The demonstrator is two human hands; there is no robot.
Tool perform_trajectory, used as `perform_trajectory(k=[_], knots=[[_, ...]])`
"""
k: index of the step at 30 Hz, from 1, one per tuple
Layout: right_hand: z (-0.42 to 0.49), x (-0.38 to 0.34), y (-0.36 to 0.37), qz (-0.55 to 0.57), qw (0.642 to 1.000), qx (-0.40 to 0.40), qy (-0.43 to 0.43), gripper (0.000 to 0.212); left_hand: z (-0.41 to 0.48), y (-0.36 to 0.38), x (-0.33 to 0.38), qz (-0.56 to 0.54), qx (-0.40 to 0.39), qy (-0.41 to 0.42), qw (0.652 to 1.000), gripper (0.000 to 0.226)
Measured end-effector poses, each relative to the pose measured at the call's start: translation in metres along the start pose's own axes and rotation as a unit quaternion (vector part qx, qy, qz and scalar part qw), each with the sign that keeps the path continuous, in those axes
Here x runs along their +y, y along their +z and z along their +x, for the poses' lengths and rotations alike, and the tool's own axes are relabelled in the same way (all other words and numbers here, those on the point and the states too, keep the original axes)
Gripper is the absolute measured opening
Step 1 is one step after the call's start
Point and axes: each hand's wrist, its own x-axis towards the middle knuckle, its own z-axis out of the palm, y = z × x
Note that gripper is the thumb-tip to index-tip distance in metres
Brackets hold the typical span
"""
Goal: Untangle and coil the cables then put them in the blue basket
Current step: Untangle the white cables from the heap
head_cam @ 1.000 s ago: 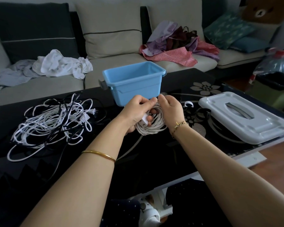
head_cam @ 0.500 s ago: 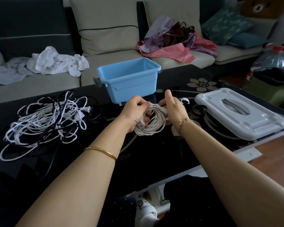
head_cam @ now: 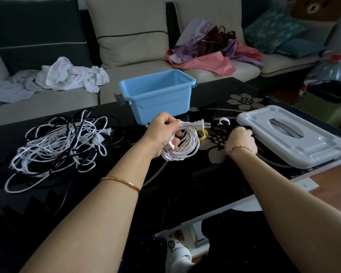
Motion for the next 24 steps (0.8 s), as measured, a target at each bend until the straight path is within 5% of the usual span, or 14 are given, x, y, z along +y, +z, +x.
perform_trajectory(k=[7, 12, 17, 24], knots=[[-0.01, 0.006, -0.013, -0.077, 0.996, -0.002, -0.048, 0.016, -0.001, -0.003, 0.002, -0.008, 0.009, -0.002, 1.0, 0.015], [-0.023, -0.028, -0.046, -0.04, 0.987, -0.008, -0.155, 0.013, 0.001, -0.012, 0.004, -0.017, 0.051, 0.007, 0.999, 0.019], [-0.07, -0.057, -0.07, -0.073, 0.905, -0.098, -0.407, 0.017, -0.002, -0.034, 0.01, 0.001, 0.125, 0.031, 0.992, 0.021], [-0.108, -0.102, -0.053, -0.113, 0.833, -0.036, -0.54, 0.018, -0.02, -0.068, 0.013, 0.048, 0.168, 0.073, 0.982, 0.012]])
